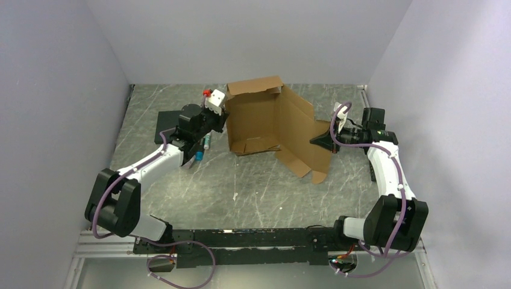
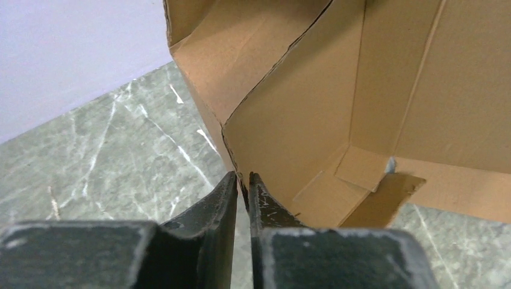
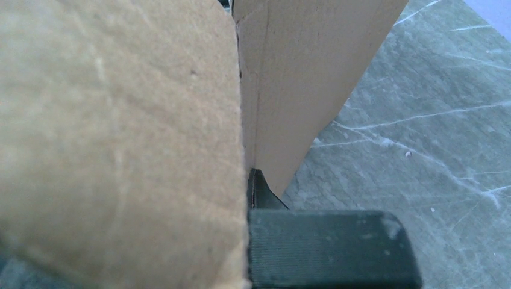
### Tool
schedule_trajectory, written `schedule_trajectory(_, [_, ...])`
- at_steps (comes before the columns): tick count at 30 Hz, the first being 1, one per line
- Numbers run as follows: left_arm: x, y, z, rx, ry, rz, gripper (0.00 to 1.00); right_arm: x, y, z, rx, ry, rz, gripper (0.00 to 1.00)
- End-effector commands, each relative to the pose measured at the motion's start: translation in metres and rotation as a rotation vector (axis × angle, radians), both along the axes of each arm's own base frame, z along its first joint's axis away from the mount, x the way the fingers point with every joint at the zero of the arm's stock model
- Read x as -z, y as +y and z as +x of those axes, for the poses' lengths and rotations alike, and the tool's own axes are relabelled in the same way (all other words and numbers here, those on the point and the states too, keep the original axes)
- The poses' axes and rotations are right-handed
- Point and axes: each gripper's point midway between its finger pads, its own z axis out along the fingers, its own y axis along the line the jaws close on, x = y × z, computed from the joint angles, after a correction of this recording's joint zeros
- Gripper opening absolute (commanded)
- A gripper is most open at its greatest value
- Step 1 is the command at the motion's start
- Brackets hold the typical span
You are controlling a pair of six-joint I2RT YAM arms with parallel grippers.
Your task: Fold the paper box
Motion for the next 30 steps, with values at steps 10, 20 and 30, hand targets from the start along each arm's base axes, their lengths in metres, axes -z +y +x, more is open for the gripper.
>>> schedule_trajectory(10, [-0.029,-0.028,-0.021,0.160,0.169,-0.252,0.37,0.012,-0.007,0.008,0.064,0.016,-0.051,0.00])
schedule_trajectory(20, [-0.038,-0.007,-0.029,0.213,0.316,-0.444,0.52,0.012,-0.011,0.011,0.094,0.012,-0.069,0.00])
schedule_trajectory(30, [-0.056,0.015,-0.049,0.224,0.339,-0.509,0.67,0.014,-0.013,0.014,0.110,0.019,-0.074,0.00])
